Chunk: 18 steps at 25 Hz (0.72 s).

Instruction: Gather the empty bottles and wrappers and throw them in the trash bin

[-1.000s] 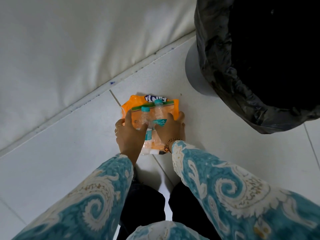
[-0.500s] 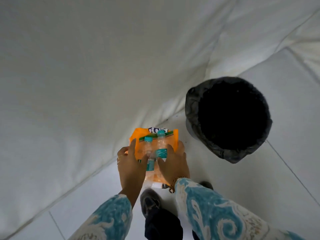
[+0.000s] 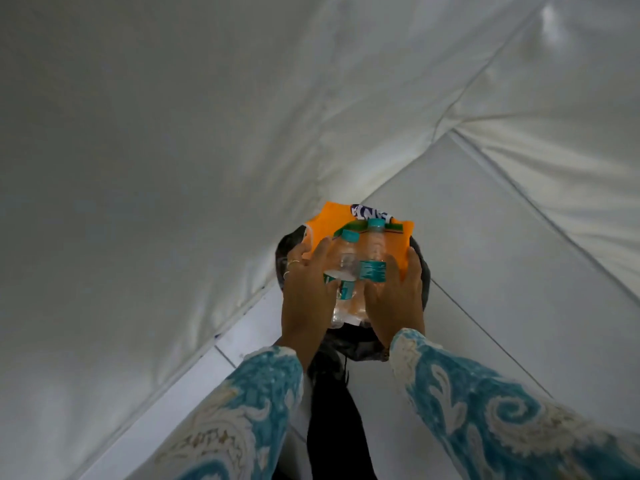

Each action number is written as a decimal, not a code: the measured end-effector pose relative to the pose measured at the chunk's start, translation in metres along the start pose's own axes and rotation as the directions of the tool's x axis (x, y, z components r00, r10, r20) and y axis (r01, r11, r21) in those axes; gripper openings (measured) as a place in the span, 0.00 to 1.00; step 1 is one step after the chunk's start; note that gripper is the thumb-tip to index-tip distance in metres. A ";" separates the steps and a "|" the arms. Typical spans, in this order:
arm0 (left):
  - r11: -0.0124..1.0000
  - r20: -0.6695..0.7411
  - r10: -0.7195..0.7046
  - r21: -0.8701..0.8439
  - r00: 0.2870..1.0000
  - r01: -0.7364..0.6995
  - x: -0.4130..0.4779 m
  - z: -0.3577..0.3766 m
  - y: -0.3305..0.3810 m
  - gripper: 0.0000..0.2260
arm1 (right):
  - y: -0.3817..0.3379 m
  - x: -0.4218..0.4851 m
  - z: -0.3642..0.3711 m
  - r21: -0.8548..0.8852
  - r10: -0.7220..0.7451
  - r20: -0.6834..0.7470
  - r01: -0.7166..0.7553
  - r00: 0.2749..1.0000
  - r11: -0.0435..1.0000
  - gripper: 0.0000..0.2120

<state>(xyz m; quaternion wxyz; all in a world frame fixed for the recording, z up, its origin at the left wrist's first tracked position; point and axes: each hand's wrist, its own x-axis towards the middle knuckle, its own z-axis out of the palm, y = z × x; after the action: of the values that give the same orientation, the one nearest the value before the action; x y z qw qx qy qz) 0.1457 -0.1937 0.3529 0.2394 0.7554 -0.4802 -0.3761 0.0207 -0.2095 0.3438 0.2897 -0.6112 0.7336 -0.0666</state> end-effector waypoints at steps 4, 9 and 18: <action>0.997 0.166 -0.074 -0.016 0.983 0.077 0.046 0.060 -0.015 0.27 | 0.057 0.051 0.030 -0.025 0.138 0.218 -0.136 0.966 0.990 0.25; 0.799 0.444 0.051 0.520 0.894 -0.303 0.073 0.087 -0.059 0.27 | 0.088 0.085 0.061 -0.273 0.170 0.414 -0.056 0.894 0.960 0.29; 0.603 0.495 0.196 0.620 0.847 -0.502 0.076 0.075 -0.061 0.22 | 0.077 0.096 0.048 -0.381 0.028 0.455 0.166 0.890 0.909 0.26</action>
<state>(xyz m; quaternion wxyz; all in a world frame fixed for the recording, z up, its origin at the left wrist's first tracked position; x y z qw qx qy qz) 0.1384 -0.2364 0.2382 -0.1087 0.5881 -0.7662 -0.2350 -0.0286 -0.2680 0.2364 0.3144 -0.6829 0.6210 0.2217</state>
